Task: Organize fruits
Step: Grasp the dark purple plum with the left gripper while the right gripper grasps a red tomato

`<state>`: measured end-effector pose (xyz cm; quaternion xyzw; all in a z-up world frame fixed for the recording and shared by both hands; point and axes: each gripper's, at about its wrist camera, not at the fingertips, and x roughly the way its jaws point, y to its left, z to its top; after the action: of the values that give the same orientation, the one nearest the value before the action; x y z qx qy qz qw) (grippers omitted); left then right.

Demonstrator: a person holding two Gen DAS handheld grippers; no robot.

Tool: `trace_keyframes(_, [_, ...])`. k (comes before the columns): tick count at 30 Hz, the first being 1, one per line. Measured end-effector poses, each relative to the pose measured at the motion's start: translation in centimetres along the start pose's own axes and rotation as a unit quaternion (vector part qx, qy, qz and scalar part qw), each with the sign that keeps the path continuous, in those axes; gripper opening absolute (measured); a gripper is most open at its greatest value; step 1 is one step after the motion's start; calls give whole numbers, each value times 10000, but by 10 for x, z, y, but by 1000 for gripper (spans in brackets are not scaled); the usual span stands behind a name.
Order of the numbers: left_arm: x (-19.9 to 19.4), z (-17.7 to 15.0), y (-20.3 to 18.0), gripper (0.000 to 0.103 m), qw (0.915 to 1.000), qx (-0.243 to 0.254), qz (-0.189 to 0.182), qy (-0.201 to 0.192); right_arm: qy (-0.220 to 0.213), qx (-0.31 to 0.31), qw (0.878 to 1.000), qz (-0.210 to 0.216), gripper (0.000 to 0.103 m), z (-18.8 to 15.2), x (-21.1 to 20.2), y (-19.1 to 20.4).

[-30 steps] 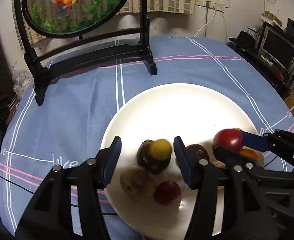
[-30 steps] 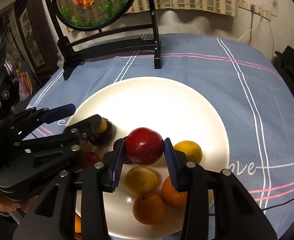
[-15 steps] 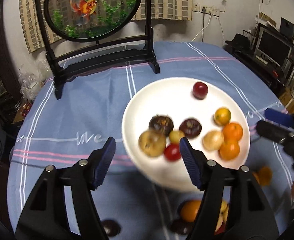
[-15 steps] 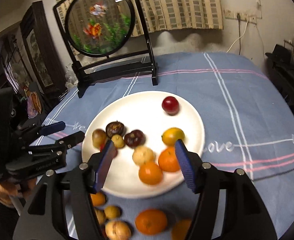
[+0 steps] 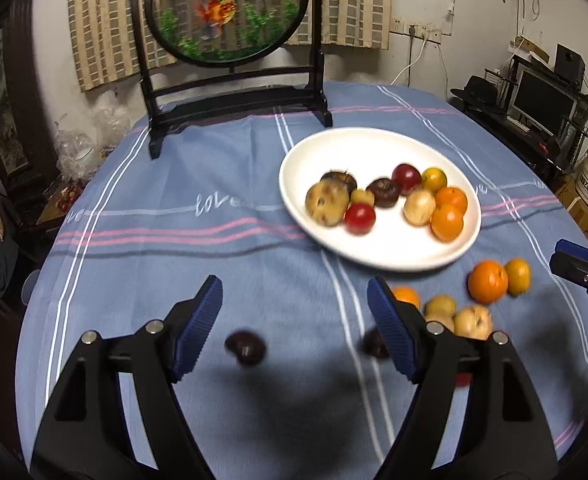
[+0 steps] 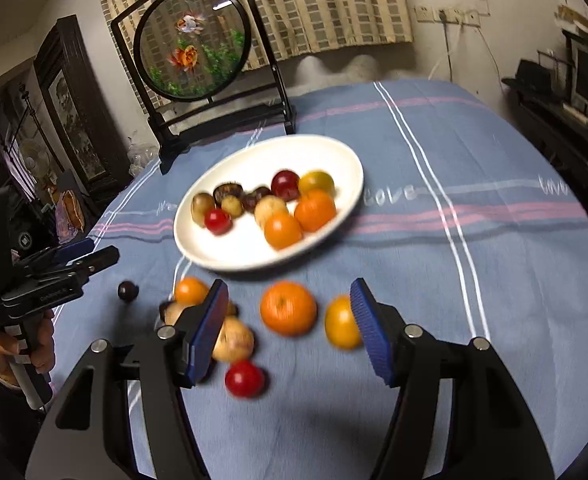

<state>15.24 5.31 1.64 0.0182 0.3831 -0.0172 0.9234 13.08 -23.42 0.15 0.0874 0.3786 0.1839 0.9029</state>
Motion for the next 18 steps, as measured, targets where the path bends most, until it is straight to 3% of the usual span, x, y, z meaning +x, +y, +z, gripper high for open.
trace_keyframes(7, [-2,-35,4,78,9997,49,128,194,391,70,9992,15,64,-31,2,-5])
trace_keyframes(18, [27,-45,19,78,9974,-241,175,654,486,32,9988,104,64,-49,-5,-5])
